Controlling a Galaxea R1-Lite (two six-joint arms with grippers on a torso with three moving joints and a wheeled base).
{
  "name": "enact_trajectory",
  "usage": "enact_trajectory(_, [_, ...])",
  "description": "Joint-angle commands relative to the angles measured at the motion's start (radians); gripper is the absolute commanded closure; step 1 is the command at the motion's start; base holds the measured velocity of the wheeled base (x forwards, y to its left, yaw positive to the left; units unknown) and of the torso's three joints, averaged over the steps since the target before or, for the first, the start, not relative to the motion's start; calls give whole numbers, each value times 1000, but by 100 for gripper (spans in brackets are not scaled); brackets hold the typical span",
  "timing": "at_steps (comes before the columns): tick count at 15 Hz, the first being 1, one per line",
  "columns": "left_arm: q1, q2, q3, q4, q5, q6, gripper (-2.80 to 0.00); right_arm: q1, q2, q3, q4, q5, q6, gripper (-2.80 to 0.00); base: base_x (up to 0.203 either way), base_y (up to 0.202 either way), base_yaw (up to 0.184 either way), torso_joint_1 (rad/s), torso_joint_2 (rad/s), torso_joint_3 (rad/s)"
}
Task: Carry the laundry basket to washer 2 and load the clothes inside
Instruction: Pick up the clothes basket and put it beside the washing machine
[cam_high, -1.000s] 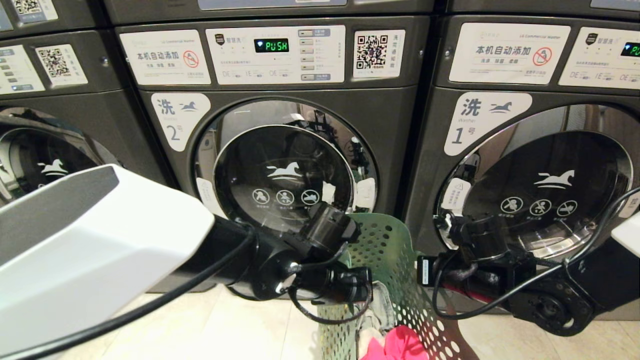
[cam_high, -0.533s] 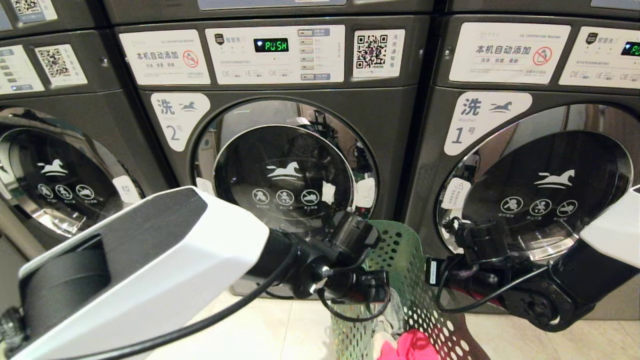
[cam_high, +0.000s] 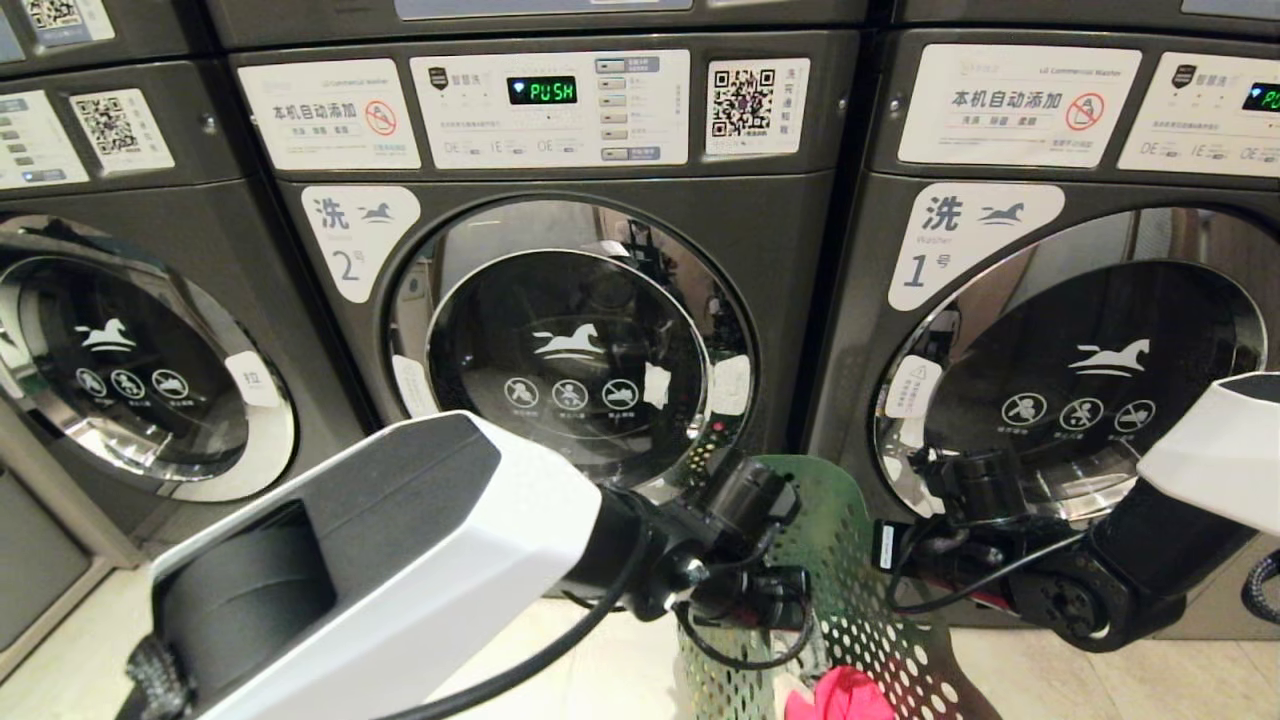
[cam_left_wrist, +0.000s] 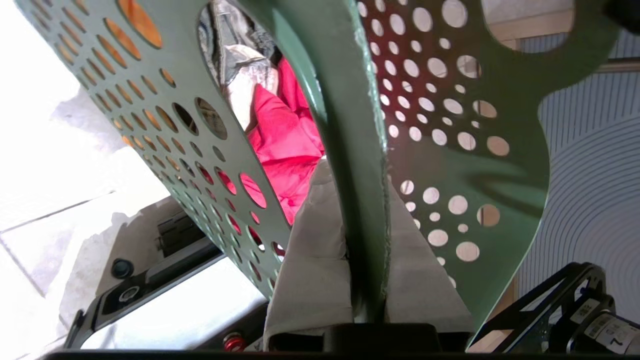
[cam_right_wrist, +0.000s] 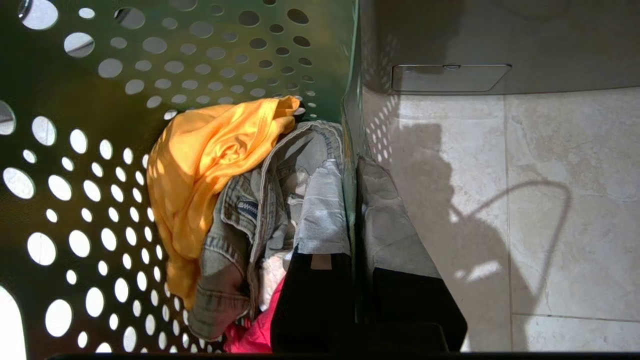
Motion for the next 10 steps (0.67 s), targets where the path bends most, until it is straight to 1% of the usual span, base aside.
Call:
enact_trajectory(1, [-7,28,-31,6,-1,-3,0,-3,9,2,-4,-1,-4,0,0,0,0,0,0,0])
enact_trajectory(3, [-8,56,-106,67,-1,-3,0,-3,11,-1,-4,-1,-10,0,0,0,0,3,5,-61])
enact_trajectory(6, [-8,92,-242,182,0,-5,0,-5,9,2,-4,-2,-13,0,0,0,0,0,4,-164])
enact_trajectory(8, [-9,108,-285,217,1,-3,0,-21,8,0,-4,-3,-21,0,0,0,0,2,-1,-190])
enact_trajectory(10, [-13,116,-292,217,1,-3,0,-32,5,-3,-12,-4,-39,0,0,0,0,2,-2,-194])
